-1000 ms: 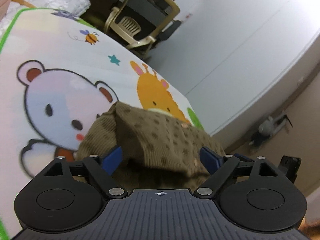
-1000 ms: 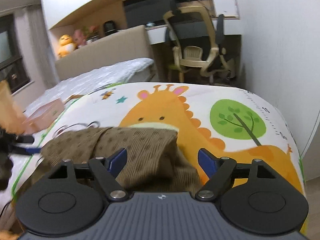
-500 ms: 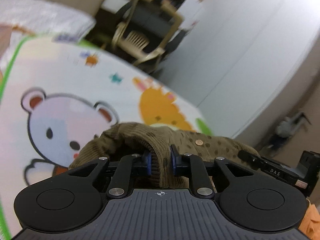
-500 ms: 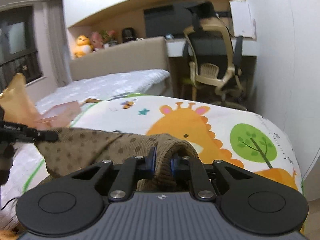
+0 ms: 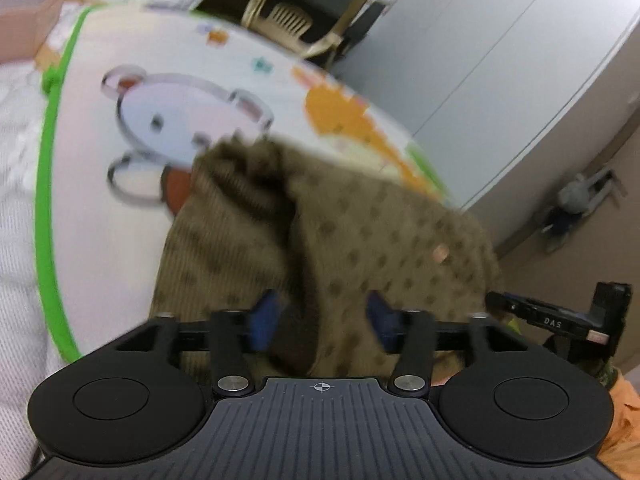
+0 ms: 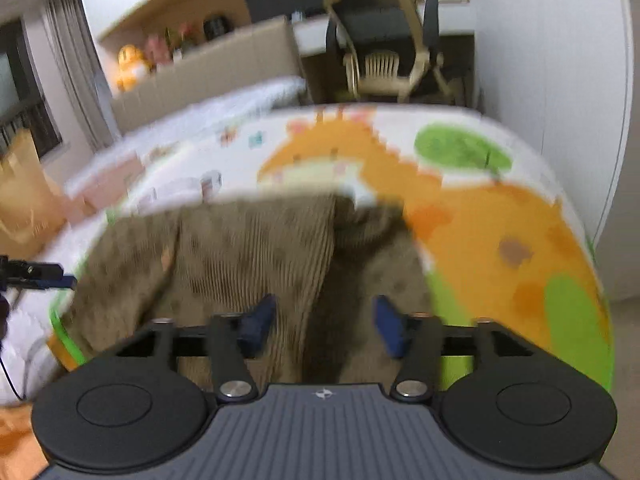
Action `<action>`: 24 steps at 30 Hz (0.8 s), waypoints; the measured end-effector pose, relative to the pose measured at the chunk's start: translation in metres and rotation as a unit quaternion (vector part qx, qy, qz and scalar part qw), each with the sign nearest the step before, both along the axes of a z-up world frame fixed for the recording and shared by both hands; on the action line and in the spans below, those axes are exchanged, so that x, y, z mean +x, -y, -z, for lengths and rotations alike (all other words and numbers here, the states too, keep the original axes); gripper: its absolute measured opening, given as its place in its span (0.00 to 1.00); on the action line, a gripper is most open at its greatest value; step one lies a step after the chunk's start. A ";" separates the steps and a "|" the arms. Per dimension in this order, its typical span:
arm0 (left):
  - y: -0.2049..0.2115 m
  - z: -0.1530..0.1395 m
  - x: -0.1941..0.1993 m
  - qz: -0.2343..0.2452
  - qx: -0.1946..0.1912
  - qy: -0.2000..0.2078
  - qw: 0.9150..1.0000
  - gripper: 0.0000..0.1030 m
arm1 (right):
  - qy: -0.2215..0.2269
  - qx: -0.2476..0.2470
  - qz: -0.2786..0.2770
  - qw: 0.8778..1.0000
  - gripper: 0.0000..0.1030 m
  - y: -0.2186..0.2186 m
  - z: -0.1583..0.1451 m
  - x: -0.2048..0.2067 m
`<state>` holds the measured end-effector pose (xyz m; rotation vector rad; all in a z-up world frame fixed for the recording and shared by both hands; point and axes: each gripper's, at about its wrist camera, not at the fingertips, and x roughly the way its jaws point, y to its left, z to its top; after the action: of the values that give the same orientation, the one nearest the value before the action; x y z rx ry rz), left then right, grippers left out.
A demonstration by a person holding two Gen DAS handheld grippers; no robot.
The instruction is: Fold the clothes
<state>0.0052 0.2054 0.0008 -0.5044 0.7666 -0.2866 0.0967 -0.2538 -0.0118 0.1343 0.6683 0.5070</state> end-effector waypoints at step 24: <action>-0.034 0.008 0.228 -0.048 -0.079 0.021 0.996 0.90 | -0.091 0.154 -0.043 0.983 0.83 -0.096 0.017 0.232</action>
<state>0.2332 0.2394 -0.0071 -0.6799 0.6789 -0.2693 0.3284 -0.1579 -0.0292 0.4478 0.7743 0.6862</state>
